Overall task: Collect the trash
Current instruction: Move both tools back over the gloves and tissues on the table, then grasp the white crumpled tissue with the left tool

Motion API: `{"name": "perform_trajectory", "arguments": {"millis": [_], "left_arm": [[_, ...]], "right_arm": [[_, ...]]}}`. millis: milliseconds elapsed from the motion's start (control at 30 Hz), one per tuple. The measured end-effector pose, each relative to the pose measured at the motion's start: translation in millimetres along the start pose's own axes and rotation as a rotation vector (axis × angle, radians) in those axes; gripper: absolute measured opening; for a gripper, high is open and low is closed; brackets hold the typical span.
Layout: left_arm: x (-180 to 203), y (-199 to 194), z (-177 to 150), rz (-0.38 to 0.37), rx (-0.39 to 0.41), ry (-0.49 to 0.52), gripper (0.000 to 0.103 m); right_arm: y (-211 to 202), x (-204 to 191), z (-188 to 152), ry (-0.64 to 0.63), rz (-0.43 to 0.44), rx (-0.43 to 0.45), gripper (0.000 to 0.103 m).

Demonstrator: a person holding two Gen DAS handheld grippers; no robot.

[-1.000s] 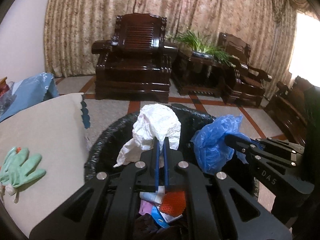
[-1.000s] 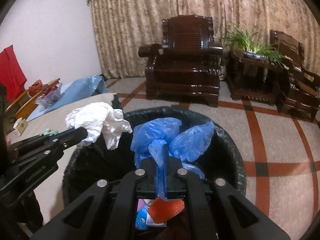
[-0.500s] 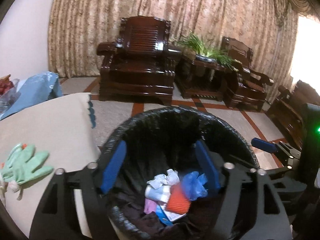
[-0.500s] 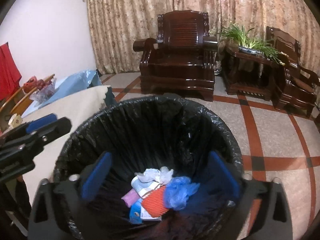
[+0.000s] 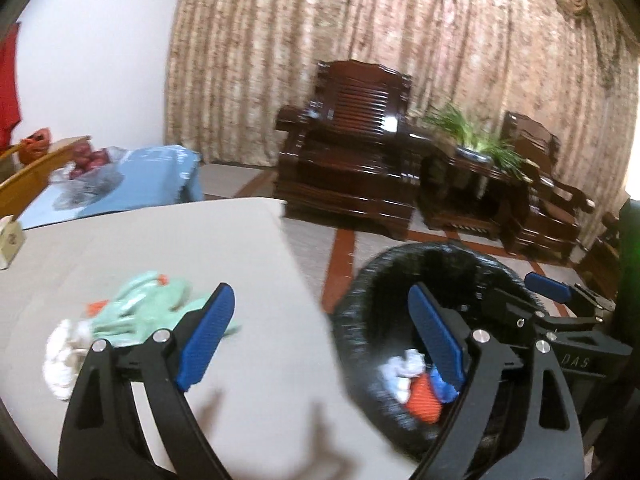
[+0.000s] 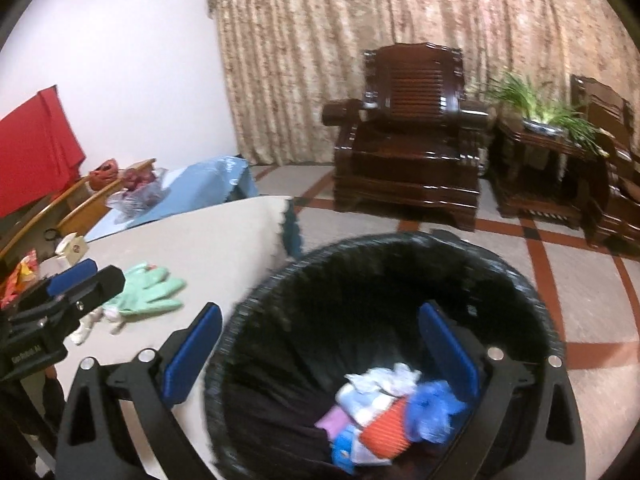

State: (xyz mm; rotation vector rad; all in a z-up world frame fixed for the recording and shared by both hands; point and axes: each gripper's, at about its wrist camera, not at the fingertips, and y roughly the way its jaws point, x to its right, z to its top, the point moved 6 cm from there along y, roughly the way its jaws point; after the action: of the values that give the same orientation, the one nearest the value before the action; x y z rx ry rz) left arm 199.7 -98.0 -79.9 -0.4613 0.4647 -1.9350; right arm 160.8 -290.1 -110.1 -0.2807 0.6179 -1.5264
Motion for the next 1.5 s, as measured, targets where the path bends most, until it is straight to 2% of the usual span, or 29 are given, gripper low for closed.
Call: {"name": "perform_trajectory", "arguments": {"millis": [300, 567, 767, 1033, 1100, 1200, 1267, 1300, 1367, 1500], "left_arm": [[-92.1, -36.9, -3.8, 0.192, 0.026, -0.044, 0.086], [-178.4, -54.8, -26.6, 0.363, -0.012, -0.088, 0.086], [-221.8, -44.5, -52.6, 0.429, -0.076, -0.149, 0.083], [-253.5, -15.8, -87.4, 0.426, -0.193, -0.22, 0.079], [-257.1, -10.0, -92.3, 0.411, -0.222, -0.238, 0.075], [-259.7, -3.4, -97.7, 0.377, -0.262, -0.265, 0.062], [-263.3, -1.6, -101.4, 0.362, -0.276, -0.28, 0.043], [-264.7, -1.8, -102.1, 0.358, -0.276, -0.288, 0.041], [-266.3, -5.3, -101.4, 0.35, -0.263, -0.297, 0.029], [-267.0, -15.6, -98.5, 0.352, -0.236, -0.288, 0.023]], "right_arm": [[32.7, -86.9, 10.9, -0.102, 0.115, -0.002, 0.097], [68.7, -151.6, -3.9, -0.157, 0.183, -0.06, 0.097], [92.5, -183.4, -17.4, -0.186, 0.191, -0.094, 0.097], [110.5, -201.8, -34.0, -0.223, 0.181, -0.135, 0.097], [113.4, -202.2, -36.6, -0.226, 0.175, -0.144, 0.097], [118.5, -204.2, -40.2, -0.229, 0.17, -0.155, 0.097], [121.2, -207.0, -42.8, -0.23, 0.169, -0.163, 0.097], [122.2, -208.6, -44.1, -0.232, 0.169, -0.165, 0.097], [125.1, -213.3, -46.5, -0.236, 0.17, -0.169, 0.097], [130.2, -223.4, -51.0, -0.241, 0.179, -0.181, 0.097]]}}
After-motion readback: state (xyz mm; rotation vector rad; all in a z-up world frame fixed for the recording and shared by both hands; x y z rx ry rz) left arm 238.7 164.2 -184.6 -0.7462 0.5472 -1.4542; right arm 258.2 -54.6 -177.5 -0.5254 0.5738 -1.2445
